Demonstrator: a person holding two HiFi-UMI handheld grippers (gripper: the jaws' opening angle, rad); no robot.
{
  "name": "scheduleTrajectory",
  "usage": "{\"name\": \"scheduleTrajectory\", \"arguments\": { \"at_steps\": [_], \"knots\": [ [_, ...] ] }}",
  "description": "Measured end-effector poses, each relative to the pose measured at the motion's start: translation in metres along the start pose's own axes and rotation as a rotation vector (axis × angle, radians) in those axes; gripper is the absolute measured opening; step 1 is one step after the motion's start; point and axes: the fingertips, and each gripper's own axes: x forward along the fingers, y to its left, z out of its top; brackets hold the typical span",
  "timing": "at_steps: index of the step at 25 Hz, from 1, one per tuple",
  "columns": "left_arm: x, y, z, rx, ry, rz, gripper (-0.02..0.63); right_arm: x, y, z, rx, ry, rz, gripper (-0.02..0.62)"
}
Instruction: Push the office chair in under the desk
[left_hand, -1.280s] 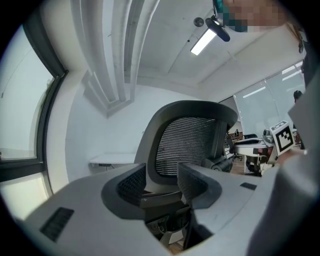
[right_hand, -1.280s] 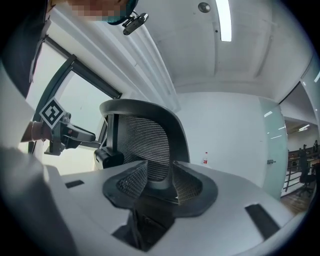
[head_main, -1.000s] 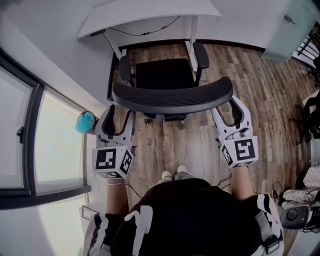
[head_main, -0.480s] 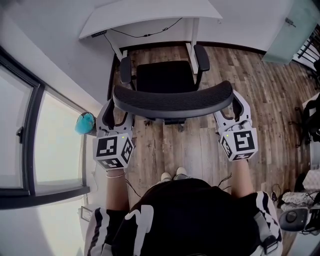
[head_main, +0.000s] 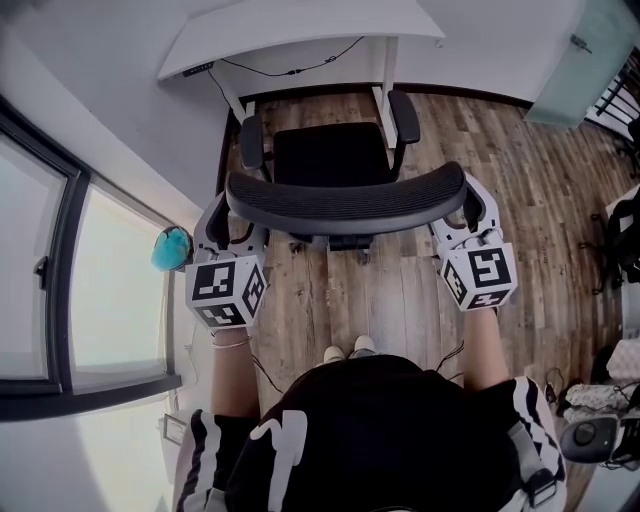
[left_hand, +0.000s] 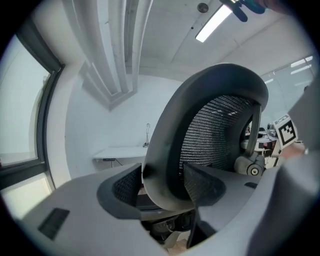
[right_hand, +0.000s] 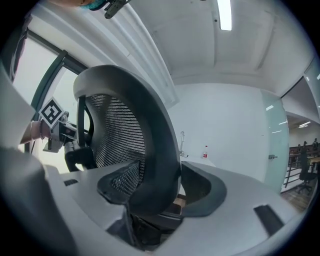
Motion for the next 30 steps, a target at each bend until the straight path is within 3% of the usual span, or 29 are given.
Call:
{"name": "scheduleTrajectory", "arguments": {
  "at_steps": [10, 30],
  "knots": [
    [0.007, 0.002, -0.003, -0.048, -0.051, 0.039, 0.255, 0.010, -0.005, -0.003, -0.002, -0.029, -0.012, 0.247],
    [0.010, 0.003, -0.005, -0.077, -0.045, 0.127, 0.250, 0.013, -0.008, -0.001, -0.019, -0.028, 0.008, 0.245]
  ]
}}
